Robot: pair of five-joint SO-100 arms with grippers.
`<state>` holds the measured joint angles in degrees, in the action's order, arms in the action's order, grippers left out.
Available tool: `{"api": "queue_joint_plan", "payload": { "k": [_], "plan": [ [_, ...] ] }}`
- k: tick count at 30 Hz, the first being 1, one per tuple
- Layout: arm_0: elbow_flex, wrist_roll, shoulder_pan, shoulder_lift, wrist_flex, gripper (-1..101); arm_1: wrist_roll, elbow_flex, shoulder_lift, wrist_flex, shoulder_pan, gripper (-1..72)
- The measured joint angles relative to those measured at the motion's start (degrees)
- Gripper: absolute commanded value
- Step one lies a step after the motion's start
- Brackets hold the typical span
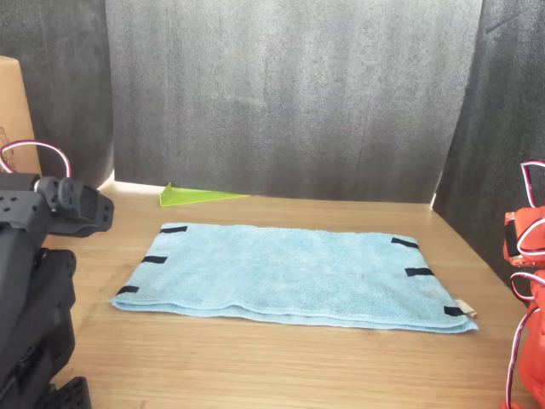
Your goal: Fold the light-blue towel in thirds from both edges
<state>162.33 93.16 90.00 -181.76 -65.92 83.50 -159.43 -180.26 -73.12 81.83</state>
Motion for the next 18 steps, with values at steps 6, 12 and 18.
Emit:
{"api": "queue_joint_plan", "payload": {
  "k": [6, 12, 18],
  "plan": [
    [-3.87, -1.67, 1.05, 5.1, 0.53, 0, 0.0, 8.26, 2.37, -1.32, 1.93, -0.1],
    [-21.45, -2.81, 3.25, 34.63, 3.34, 0, -4.83, 30.06, 32.87, -1.76, 5.36, -0.1],
    [-36.21, -2.81, 2.9, 56.34, 0.88, 0, -4.13, 49.83, 71.1, -4.83, 7.21, -0.1]
  ]
}}
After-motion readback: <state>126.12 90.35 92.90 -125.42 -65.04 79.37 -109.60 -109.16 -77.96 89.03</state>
